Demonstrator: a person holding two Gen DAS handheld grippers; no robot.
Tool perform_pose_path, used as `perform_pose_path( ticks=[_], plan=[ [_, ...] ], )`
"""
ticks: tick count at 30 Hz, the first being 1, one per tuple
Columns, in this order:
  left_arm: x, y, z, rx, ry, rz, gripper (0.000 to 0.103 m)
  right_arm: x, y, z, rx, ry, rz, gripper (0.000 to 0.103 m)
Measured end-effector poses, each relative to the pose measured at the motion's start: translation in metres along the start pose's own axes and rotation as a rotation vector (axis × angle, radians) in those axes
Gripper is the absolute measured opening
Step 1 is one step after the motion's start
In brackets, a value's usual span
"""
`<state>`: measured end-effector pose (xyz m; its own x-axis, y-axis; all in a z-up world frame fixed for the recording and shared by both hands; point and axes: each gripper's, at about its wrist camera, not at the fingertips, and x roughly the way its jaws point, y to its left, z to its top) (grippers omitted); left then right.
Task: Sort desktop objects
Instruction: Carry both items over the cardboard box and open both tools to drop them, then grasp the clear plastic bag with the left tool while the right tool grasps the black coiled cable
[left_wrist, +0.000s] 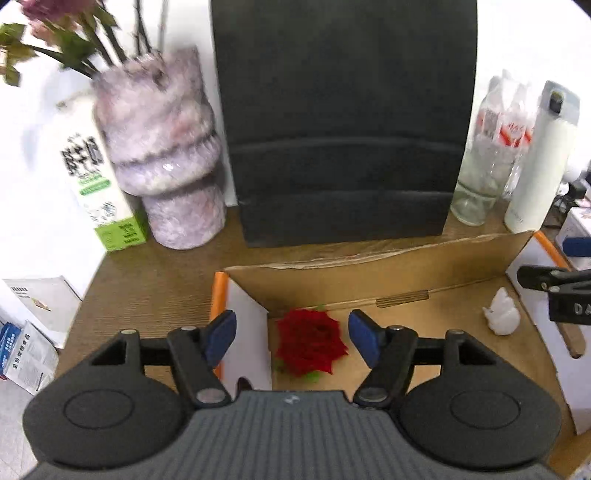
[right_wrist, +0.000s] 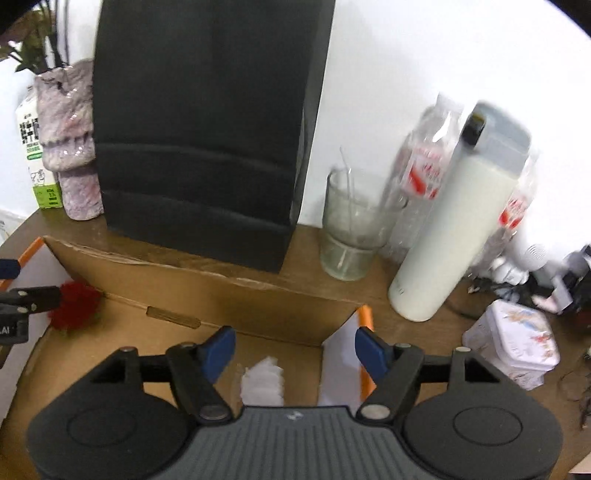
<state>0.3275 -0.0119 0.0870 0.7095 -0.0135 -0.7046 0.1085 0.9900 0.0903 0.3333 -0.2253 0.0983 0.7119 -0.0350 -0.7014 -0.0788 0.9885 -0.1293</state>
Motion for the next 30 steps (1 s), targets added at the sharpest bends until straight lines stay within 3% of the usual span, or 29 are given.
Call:
perform_pose_path(
  ticks=[4,7,9,10,13,17,20,23,27,30],
  plan=[
    [-0.044,0.004,-0.015,-0.023,-0.018,-0.022,0.077,-0.043,0.001,-0.009,0.01,-0.004,0.089,0.073],
    [-0.093,0.004,-0.044,-0.072,-0.046,-0.008,0.085,-0.08,0.004,-0.027,0.041,-0.003,0.155,0.079],
    [-0.129,0.004,-0.082,-0.144,-0.117,-0.043,0.099,-0.11,0.004,-0.05,0.067,-0.024,0.208,0.084],
    [-0.145,0.0,-0.102,-0.15,-0.137,-0.067,0.1,-0.122,0.003,-0.064,0.079,-0.047,0.23,0.089],
    [-0.187,-0.013,-0.161,-0.156,-0.188,-0.108,0.102,-0.16,0.005,-0.118,0.137,-0.106,0.27,0.089],
    [-0.228,-0.026,-0.231,-0.134,-0.262,-0.113,0.103,-0.214,0.018,-0.188,0.139,-0.244,0.247,0.089],
    [-0.241,-0.037,-0.266,-0.096,-0.298,-0.069,0.103,-0.244,0.031,-0.24,0.126,-0.325,0.239,0.09],
    [-0.246,-0.044,-0.292,-0.073,-0.295,-0.058,0.103,-0.254,0.045,-0.281,0.109,-0.315,0.241,0.089],
    [-0.242,-0.05,-0.316,-0.068,-0.31,-0.047,0.103,-0.259,0.057,-0.317,0.063,-0.323,0.224,0.089],
    [-0.23,-0.056,-0.321,-0.039,-0.251,-0.027,0.103,-0.259,0.061,-0.327,0.01,-0.329,0.217,0.089]
  ],
)
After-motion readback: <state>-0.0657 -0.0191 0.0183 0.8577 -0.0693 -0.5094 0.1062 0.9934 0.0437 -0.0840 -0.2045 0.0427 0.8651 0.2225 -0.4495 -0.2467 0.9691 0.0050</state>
